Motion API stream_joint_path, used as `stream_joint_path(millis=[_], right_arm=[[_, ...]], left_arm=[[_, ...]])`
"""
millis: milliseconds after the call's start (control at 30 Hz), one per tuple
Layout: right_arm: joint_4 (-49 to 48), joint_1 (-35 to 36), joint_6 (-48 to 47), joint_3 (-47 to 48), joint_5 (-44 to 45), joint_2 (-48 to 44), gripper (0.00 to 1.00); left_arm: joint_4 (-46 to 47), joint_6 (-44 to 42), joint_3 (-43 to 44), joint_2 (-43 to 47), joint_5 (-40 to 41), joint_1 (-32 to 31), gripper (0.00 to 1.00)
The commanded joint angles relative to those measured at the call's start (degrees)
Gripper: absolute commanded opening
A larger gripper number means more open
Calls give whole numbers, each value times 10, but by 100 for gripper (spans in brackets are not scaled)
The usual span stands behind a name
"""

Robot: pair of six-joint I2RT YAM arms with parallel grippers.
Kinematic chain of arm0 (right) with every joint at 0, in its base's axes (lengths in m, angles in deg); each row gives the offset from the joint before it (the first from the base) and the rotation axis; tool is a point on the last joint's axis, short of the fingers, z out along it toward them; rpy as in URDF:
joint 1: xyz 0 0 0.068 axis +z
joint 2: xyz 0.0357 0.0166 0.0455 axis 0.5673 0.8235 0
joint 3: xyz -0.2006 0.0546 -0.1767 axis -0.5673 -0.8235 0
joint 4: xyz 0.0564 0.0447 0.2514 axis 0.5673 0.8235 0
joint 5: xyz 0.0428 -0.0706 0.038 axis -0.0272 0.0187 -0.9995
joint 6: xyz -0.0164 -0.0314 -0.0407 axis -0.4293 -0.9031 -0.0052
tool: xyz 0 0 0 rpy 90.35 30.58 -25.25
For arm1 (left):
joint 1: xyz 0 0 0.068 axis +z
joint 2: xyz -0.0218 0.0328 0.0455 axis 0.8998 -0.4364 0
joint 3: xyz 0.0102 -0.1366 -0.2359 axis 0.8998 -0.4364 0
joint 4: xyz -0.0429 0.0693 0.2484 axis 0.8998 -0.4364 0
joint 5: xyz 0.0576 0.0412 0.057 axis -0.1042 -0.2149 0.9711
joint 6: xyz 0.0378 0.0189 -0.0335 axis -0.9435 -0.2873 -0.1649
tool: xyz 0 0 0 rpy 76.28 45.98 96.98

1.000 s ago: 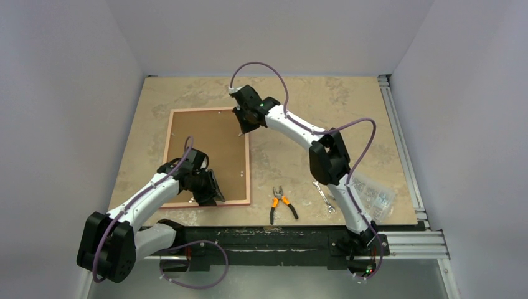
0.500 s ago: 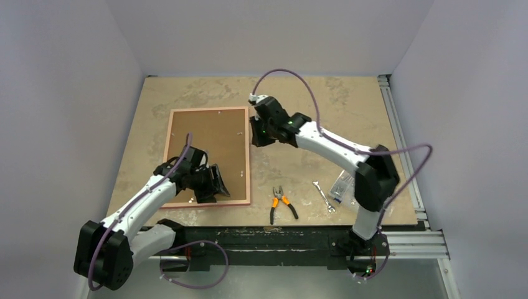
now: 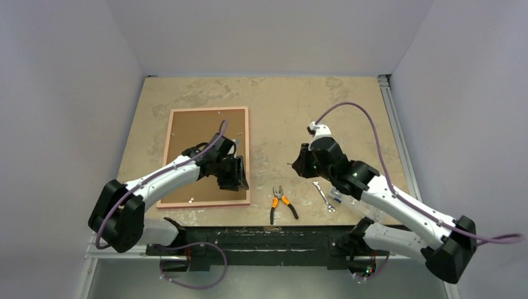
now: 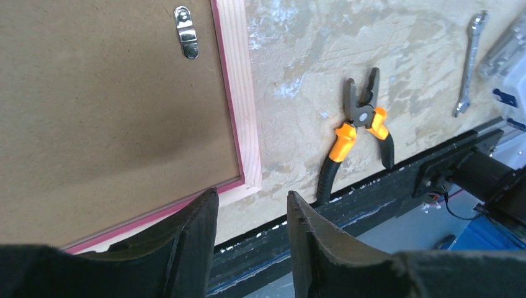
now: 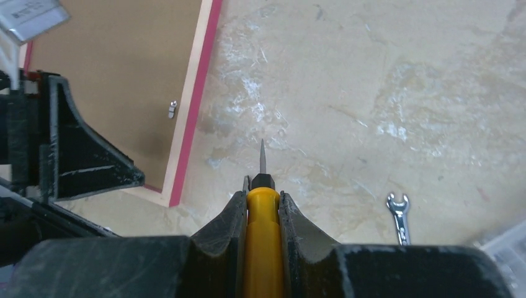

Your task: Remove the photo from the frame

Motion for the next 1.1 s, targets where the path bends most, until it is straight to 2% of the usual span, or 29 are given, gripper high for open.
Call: stream_joint_path(millis=[0, 267, 467, 700, 900, 1000, 1067], right_arm=[[15, 0, 28, -28, 41, -102, 0], [68, -1, 41, -68, 59, -210, 0], [99, 0, 53, -76, 63, -245, 0], [143, 0, 73, -72, 65, -280, 0], [186, 0, 92, -60, 83, -308, 0], [198, 0, 95, -49, 84, -303, 0], [201, 0, 95, -42, 84, -294, 0]], left_arm=[[36, 31, 18, -33, 40, -25, 45], [112, 81, 19, -124, -5, -45, 43], [147, 124, 98, -202, -43, -41, 41], [151, 176, 296, -343, -63, -13, 39], [105, 180, 528, -479, -31, 16, 39], [107, 186, 631, -543, -67, 33, 41], [61, 167, 698, -568, -82, 42, 42]])
